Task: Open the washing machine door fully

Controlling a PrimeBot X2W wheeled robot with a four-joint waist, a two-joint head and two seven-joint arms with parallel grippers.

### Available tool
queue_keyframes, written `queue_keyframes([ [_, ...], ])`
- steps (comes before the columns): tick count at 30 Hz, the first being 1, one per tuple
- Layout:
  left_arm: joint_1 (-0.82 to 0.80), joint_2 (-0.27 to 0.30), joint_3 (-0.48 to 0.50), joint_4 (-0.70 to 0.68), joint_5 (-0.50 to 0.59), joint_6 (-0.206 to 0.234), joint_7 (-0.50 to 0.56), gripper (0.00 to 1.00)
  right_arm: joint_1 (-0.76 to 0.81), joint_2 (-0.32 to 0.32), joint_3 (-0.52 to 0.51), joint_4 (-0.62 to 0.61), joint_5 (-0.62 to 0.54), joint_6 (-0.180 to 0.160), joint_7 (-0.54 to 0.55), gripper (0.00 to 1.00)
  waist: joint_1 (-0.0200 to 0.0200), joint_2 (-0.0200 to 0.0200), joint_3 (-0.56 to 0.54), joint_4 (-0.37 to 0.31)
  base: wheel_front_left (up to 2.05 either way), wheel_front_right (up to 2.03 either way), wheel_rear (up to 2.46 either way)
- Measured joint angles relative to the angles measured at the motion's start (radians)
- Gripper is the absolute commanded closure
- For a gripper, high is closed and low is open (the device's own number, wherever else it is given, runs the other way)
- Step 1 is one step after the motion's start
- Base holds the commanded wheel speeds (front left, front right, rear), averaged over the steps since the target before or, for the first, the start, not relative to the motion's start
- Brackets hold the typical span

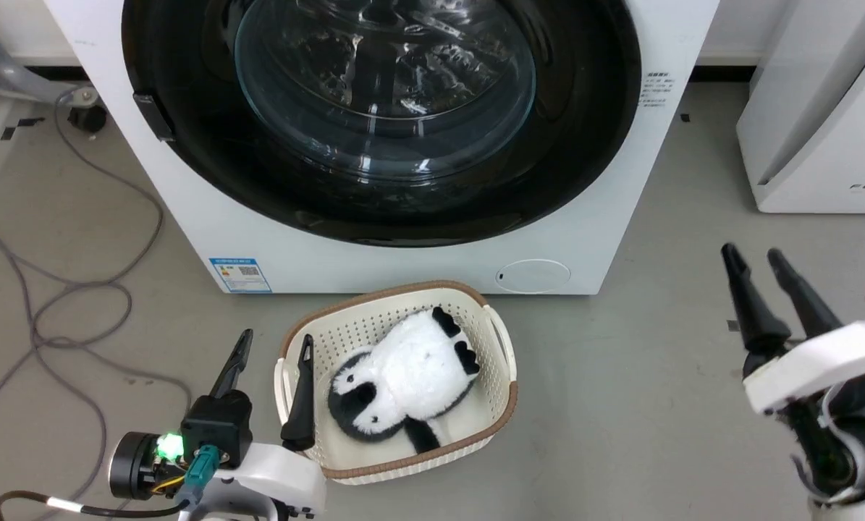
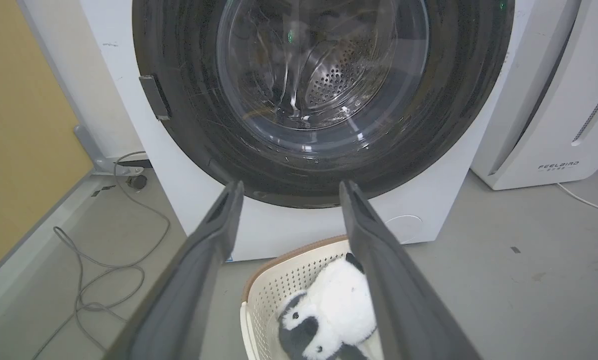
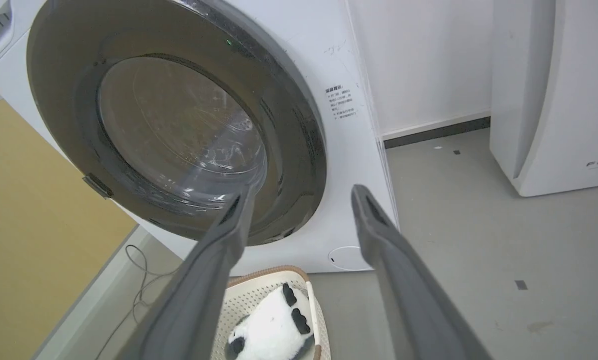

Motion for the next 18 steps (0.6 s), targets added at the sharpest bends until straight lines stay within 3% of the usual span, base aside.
queue_keyframes([
  [16, -0.023, 0.001, -0.027, 0.004, -0.002, -0.001, -0.03, 0.0, -0.226, -0.008, -0.117, 0.129, 0.154, 0.0, 0.127, 0.02, 0.0, 0.0, 0.069, 0.033, 0.0, 0.0, 0.0],
  [17, -0.024, 0.001, -0.03, 0.005, -0.004, -0.002, -0.034, 0.0, -0.242, -0.008, -0.124, 0.14, 0.16, 0.0, 0.133, 1.0, 0.0001, 0.0, 0.074, 0.036, 0.0, 0.0, 0.0],
  [18, -0.025, 0.001, -0.033, 0.006, -0.007, -0.001, -0.038, 0.0, -0.258, -0.008, -0.131, 0.151, 0.165, 0.0, 0.142, 1.0, 0.0, 0.0001, 0.078, 0.038, 0.0, 0.0, 0.0],
])
